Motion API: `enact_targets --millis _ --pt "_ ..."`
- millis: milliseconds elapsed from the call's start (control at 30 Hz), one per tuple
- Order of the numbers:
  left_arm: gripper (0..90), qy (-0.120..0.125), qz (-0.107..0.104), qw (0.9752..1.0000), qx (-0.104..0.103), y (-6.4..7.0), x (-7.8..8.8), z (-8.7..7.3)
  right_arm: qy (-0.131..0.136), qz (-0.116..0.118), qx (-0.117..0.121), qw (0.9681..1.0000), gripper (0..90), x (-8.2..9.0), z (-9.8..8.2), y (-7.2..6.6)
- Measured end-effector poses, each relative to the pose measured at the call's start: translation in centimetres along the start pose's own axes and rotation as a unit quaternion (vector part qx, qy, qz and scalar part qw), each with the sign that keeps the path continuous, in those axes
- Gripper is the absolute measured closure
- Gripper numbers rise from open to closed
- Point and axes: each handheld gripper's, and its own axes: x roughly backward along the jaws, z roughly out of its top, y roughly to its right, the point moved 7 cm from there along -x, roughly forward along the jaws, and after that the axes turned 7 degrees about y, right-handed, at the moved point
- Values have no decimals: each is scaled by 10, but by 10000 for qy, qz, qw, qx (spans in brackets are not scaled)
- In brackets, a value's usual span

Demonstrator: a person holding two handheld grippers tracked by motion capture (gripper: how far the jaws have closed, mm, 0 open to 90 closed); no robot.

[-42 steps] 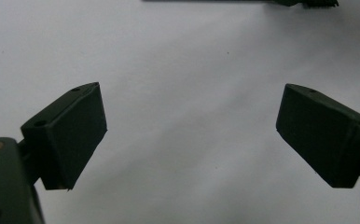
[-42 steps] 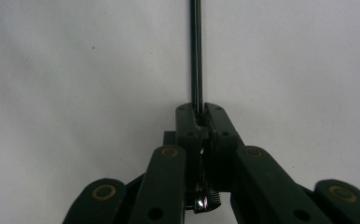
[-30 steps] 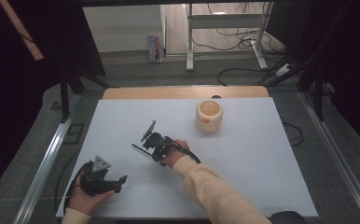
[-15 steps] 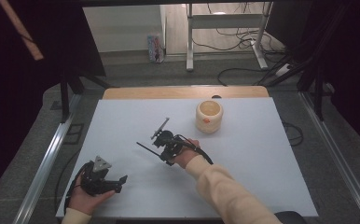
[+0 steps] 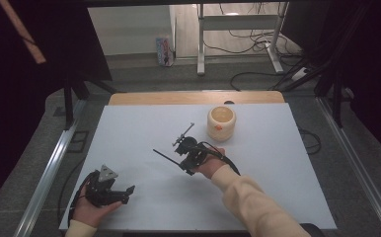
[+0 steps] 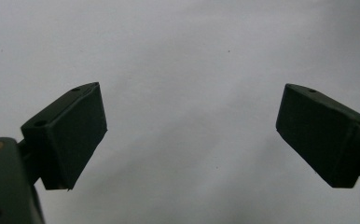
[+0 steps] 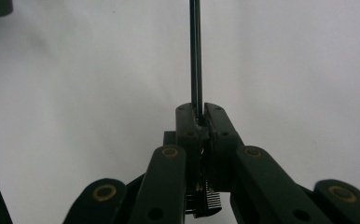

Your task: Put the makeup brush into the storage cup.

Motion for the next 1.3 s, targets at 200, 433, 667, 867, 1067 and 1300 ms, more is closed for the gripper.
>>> enact_targets --millis 200,433,667,867,1067,1300 --pt "94 -13 4 10000 -1 0 0 0 14 15 -26 10000 859 9 -9 10" --pt "94 4 14 10000 19 0 -1 0 89 28 -13 10000 859 19 -17 15" --pt "94 10 30 10000 -1 1 -1 1 172 62 -17 9998 859 32 -32 19" --pt "95 11 56 10000 -10 1 -1 1 222 76 -19 9997 859 40 -44 26" --pt "96 6 68 10000 -57 2 -2 2 269 94 54 9996 859 49 -56 30" --pt "99 24 44 9997 -236 8 -2 6 191 83 197 9996 858 59 -68 35"
